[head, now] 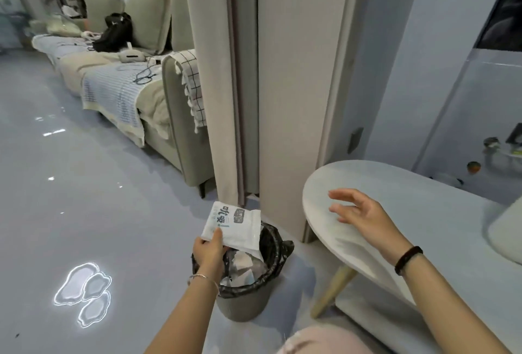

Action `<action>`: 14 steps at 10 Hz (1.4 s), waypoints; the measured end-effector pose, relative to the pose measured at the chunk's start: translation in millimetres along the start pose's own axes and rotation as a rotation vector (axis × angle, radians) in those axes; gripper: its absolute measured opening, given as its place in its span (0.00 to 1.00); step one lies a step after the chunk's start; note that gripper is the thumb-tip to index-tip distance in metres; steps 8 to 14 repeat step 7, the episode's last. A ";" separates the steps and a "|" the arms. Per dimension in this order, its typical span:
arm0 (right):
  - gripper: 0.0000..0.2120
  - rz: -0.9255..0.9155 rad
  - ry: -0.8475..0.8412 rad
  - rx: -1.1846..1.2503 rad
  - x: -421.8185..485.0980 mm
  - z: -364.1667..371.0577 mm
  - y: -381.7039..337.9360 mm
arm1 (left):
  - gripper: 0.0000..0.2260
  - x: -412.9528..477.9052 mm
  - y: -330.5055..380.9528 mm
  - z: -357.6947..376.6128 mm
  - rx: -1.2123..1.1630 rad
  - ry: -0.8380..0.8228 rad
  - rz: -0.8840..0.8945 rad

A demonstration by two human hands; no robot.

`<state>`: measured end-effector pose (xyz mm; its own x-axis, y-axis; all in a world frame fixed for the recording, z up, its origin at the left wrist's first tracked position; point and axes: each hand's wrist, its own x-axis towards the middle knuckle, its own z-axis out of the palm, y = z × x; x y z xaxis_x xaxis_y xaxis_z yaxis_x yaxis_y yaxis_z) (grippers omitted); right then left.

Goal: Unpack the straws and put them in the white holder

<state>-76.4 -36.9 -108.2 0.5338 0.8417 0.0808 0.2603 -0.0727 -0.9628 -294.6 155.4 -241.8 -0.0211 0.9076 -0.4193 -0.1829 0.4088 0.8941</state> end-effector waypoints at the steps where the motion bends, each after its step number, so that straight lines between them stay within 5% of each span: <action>1: 0.11 0.015 -0.021 -0.004 1.6 5.2 4.8 | 0.07 5.2 -16.6 -0.3 0.033 0.005 -0.078; 2: 0.11 0.032 -0.032 -0.013 2.6 7.2 10.2 | 0.13 5.8 -31.5 4.7 0.068 -0.001 -0.162; 4: 0.12 0.067 -0.088 -0.057 0.7 15.6 19.4 | 0.05 -1.8 -48.9 7.4 0.091 -0.056 -0.187; 5: 0.13 0.069 -0.102 -0.065 -1.1 17.0 19.6 | 0.26 -7.1 -47.7 9.4 0.168 -0.037 -0.135; 7: 0.13 0.033 -0.097 -0.095 -5.8 7.9 6.3 | 0.24 -29.7 -8.7 34.7 0.316 -0.005 0.173; 14: 0.13 0.033 -0.097 -0.095 -5.8 7.9 6.3 | 0.24 -29.7 -8.7 34.7 0.316 -0.005 0.173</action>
